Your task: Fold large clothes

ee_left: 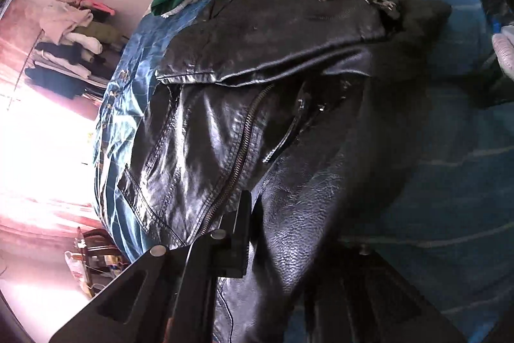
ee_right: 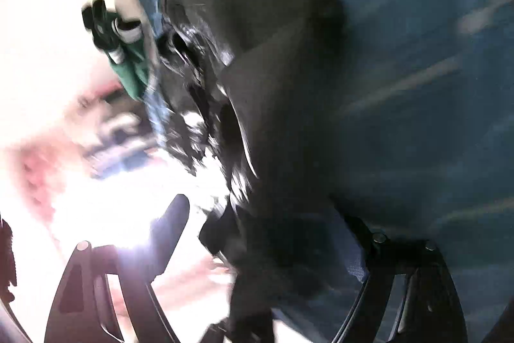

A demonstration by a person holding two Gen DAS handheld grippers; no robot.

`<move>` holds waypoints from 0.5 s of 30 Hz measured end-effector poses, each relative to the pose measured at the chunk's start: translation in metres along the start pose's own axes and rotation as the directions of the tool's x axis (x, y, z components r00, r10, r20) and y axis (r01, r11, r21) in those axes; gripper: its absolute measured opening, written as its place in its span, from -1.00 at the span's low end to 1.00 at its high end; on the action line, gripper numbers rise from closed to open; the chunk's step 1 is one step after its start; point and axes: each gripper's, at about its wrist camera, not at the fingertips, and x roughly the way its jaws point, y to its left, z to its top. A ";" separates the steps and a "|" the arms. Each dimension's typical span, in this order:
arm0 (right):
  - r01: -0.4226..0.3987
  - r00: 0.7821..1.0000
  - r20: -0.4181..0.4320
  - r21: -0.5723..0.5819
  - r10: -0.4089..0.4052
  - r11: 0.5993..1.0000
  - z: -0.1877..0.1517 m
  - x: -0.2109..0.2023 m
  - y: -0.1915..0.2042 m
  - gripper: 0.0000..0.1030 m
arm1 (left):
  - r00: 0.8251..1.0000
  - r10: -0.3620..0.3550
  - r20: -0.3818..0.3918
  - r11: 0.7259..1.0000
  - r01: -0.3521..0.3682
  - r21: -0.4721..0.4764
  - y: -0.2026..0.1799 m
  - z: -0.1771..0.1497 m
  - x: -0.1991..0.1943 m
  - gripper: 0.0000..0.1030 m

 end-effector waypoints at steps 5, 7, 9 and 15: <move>0.102 0.993 0.055 -0.021 -0.100 0.995 -0.013 0.005 0.042 -0.60 | 0.998 -0.069 0.005 0.997 0.069 -0.022 0.010 0.004 -0.013 -0.84; 0.129 0.990 0.068 -0.058 -0.125 0.990 -0.019 0.006 0.073 -0.63 | 0.992 -0.128 -0.002 0.991 0.128 -0.045 0.028 0.008 -0.013 -0.84; 0.157 0.986 0.074 -0.104 -0.150 0.982 -0.026 0.012 0.109 -0.64 | 0.983 -0.181 -0.002 0.981 0.180 -0.068 0.052 0.015 -0.015 -0.84; 0.251 0.968 0.086 -0.236 -0.237 0.939 -0.039 0.059 0.214 -0.65 | 0.933 -0.360 -0.008 0.913 0.350 -0.207 0.134 0.036 -0.004 -0.84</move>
